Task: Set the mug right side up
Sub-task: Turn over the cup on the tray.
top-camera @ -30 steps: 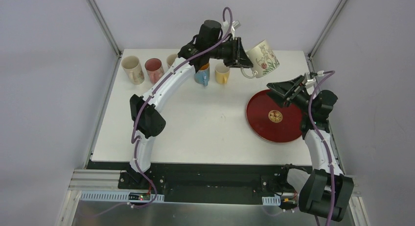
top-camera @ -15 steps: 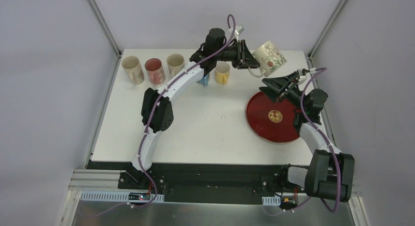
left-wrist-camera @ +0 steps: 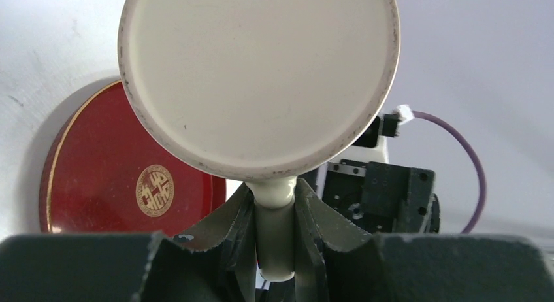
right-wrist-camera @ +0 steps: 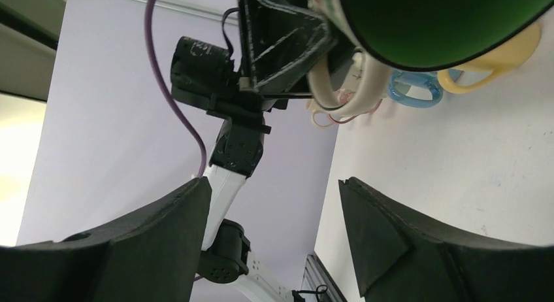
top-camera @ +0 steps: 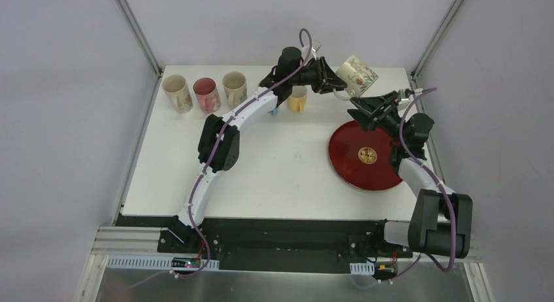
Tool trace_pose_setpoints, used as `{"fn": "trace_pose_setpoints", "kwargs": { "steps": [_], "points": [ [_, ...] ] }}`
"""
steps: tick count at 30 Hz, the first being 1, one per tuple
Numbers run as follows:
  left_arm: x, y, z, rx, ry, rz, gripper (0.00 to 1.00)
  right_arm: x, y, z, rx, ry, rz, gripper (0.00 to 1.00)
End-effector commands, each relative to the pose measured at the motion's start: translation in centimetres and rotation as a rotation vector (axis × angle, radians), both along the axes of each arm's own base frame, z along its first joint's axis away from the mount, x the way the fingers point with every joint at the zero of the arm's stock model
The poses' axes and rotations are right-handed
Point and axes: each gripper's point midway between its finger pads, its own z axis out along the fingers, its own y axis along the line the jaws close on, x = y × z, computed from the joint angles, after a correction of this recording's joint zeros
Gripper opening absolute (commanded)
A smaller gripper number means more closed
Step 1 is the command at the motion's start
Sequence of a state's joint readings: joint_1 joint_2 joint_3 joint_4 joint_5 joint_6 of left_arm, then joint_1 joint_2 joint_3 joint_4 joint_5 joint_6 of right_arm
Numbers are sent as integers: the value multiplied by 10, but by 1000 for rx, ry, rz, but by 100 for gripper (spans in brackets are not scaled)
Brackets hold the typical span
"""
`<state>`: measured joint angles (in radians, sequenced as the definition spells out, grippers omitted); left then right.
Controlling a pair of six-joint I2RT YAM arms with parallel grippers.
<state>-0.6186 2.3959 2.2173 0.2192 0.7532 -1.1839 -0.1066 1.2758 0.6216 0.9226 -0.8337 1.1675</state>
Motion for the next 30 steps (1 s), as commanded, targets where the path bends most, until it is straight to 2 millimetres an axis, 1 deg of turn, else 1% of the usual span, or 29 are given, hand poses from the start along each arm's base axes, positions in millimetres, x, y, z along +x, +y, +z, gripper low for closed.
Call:
{"fn": "trace_pose_setpoints", "kwargs": {
  "steps": [1,4,5,12,17,21,25,27,30],
  "points": [
    [-28,9,135,-272,-313,-31,0,9,2,9,-6,-44,-19,79],
    [-34,6,142,-295,-327,-50,0,12,2,11,20,-32,-22,79],
    [-37,4,143,-300,-331,-58,0,14,1,15,34,-43,-25,79],
    [-52,-10,137,-305,-328,-103,0,31,-5,29,89,-65,-63,74],
    [-58,-14,139,-316,-337,-119,0,41,-12,34,97,-82,-118,72],
    [-57,-15,140,-323,-336,-118,0,44,-14,36,97,-90,-136,66],
    [-57,-18,135,-324,-320,-128,0,47,-16,33,97,-86,-151,58],
    [-57,-20,131,-323,-313,-129,0,48,-17,35,98,-92,-149,54],
    [-57,-20,132,-330,-314,-134,0,49,-20,37,105,-97,-149,46]
  ]
}}
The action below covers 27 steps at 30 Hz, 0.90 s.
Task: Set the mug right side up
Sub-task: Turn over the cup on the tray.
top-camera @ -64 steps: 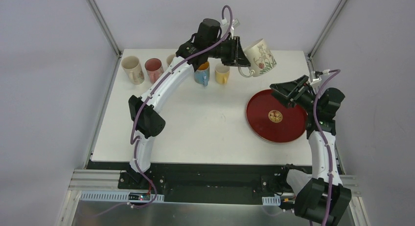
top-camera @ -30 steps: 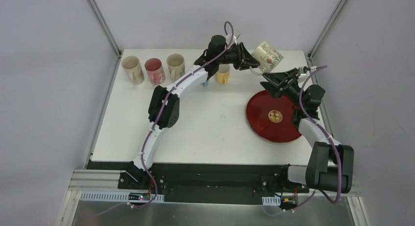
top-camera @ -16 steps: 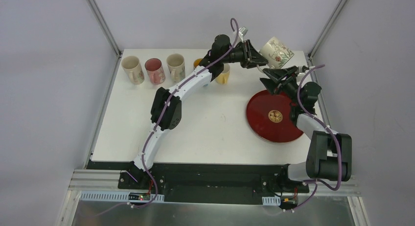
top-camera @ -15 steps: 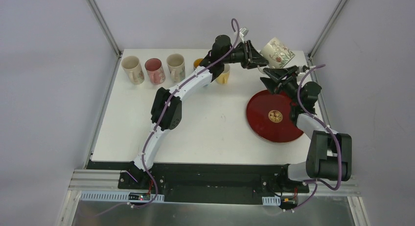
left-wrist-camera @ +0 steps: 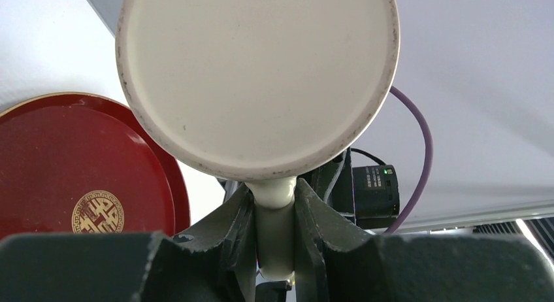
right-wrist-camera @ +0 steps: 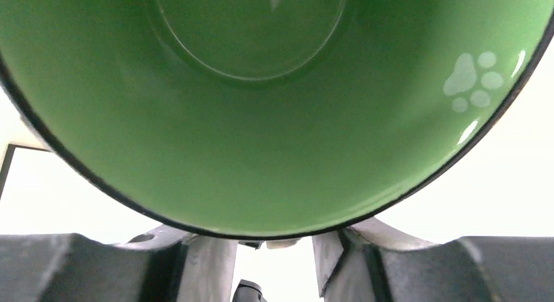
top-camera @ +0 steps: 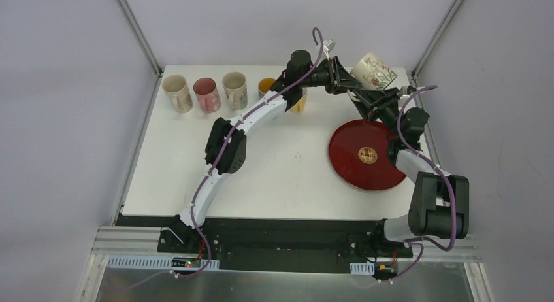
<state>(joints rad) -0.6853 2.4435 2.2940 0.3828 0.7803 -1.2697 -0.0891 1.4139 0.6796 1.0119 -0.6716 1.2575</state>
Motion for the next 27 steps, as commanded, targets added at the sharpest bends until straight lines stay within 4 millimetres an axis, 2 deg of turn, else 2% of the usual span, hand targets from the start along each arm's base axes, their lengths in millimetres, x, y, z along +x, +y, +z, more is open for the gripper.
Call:
{"fn": "trace_pose_setpoints", "kwargs": {
  "steps": [1,8,13,20,27],
  "points": [
    [-26,14,96,-206,-234,-34,0,4,-7,39,5,-143,-27,43],
    [-29,12,91,-204,-221,-52,0,7,-16,54,41,-186,-28,22],
    [-34,13,90,-204,-227,-69,0,4,-19,62,30,-221,-22,0],
    [-38,13,86,-195,-225,-89,1,-1,-25,62,-14,-228,-57,0],
    [-43,15,88,-203,-226,-103,32,-3,-34,66,-28,-228,-83,0]
  ]
}}
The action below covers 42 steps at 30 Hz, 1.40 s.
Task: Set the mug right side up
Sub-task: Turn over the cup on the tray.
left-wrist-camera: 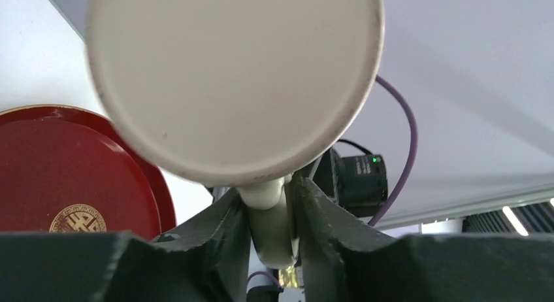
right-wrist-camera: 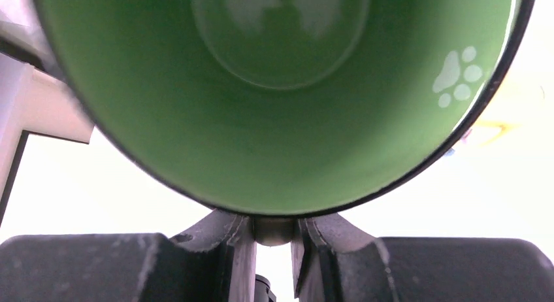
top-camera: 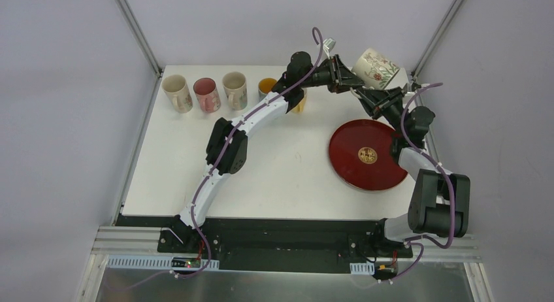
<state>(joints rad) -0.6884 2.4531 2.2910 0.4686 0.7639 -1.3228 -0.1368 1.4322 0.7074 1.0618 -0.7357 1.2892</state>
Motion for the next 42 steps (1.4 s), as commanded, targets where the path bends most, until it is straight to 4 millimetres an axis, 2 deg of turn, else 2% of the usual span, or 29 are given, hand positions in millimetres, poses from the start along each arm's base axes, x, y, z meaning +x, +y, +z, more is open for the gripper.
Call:
{"fn": "trace_pose_setpoints", "kwargs": {
  "steps": [1,5,14,24,31,37,42],
  "points": [
    [-45,17,79,-147,-229,-106,36,-4,-24,53,-29,-188,-109,0],
    [-48,17,81,-151,-233,-111,52,-6,-26,58,-30,-200,-110,0],
    [-50,18,79,-144,-234,-119,67,-6,-33,58,-44,-193,-129,0],
    [-51,17,67,-121,-213,-130,73,-6,-37,67,-57,-212,-150,0],
    [-54,19,66,-114,-213,-141,77,-6,-39,78,-101,-231,-164,0],
    [-56,23,61,-97,-203,-151,93,-1,-39,77,-197,-214,-166,0],
    [-58,25,63,-87,-210,-154,99,1,-42,75,-226,-203,-175,0]
  ]
}}
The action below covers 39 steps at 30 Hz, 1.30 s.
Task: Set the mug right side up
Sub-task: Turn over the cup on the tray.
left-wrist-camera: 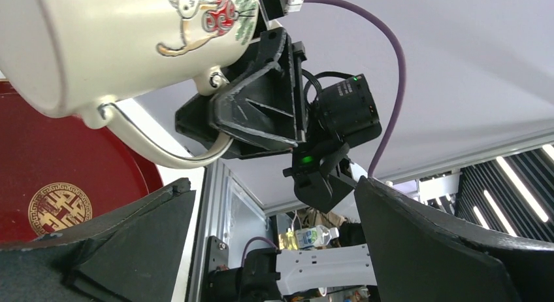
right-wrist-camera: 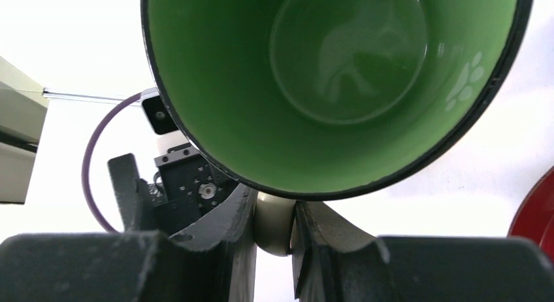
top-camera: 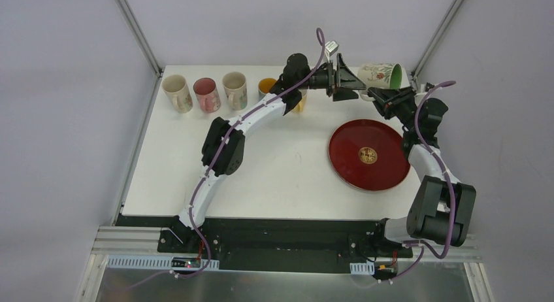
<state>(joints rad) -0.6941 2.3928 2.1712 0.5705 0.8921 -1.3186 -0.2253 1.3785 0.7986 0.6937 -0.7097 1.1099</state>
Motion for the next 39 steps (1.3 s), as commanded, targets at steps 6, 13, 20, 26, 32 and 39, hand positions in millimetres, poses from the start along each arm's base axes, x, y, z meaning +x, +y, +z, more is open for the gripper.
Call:
{"fn": "trace_pose_setpoints", "kwargs": {
  "steps": [6,13,20,26,32,39],
  "points": [
    [-28,24,66,-72,-170,-30,99,-12,-2,94,-202,-309,-18,0],
    [-10,42,53,61,-222,44,99,-12,-1,92,-270,-298,-5,0],
    [-1,73,59,137,-305,91,99,-15,-2,87,-316,-282,-5,0],
    [4,118,73,199,-384,154,99,-21,0,92,-334,-302,-6,0],
    [4,171,79,282,-469,244,99,-28,2,93,-352,-312,4,0],
    [1,241,69,397,-486,364,99,-30,3,95,-356,-319,9,0]
  ]
}}
